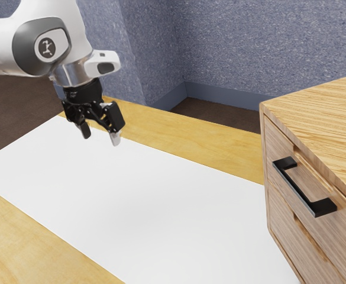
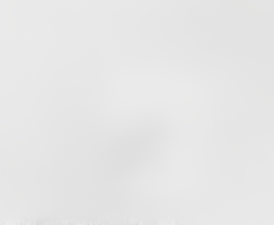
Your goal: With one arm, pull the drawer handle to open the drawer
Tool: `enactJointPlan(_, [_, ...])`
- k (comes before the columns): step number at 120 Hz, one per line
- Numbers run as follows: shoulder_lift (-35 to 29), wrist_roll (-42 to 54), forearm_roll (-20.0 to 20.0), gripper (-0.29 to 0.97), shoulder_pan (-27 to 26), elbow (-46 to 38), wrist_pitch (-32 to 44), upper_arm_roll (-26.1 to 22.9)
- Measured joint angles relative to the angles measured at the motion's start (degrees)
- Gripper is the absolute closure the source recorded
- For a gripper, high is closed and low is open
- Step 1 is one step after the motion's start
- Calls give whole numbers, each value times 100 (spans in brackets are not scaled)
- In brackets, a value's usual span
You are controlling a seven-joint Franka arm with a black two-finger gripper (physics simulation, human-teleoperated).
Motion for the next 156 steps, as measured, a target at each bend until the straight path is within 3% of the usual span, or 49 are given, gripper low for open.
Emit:
enactJointPlan(12, [-9,83,8,0,399,17,-36,-3])
enactJointPlan(32, [-351,-199,-34,0,855,780,-394,-186])
enactJointPlan(52, [-278,-1642,-550,0,943,785,-553,-274])
enactJointPlan(83, [-200,-3959,-658,0,638,780,-600,-329])
enactJointPlan(96, [-603,-4676,-622,0,325,173,-168,-343])
enactJointPlan(107, [-1065,-5196,-630,0,-1251,-761,529,-421])
enactJointPlan(113, [-1168,-5443,-664,0,-1679,-982,855,-483])
enactJointPlan(156, [-1467,-6730,-930,0,-2003,-1689,2340,-723])
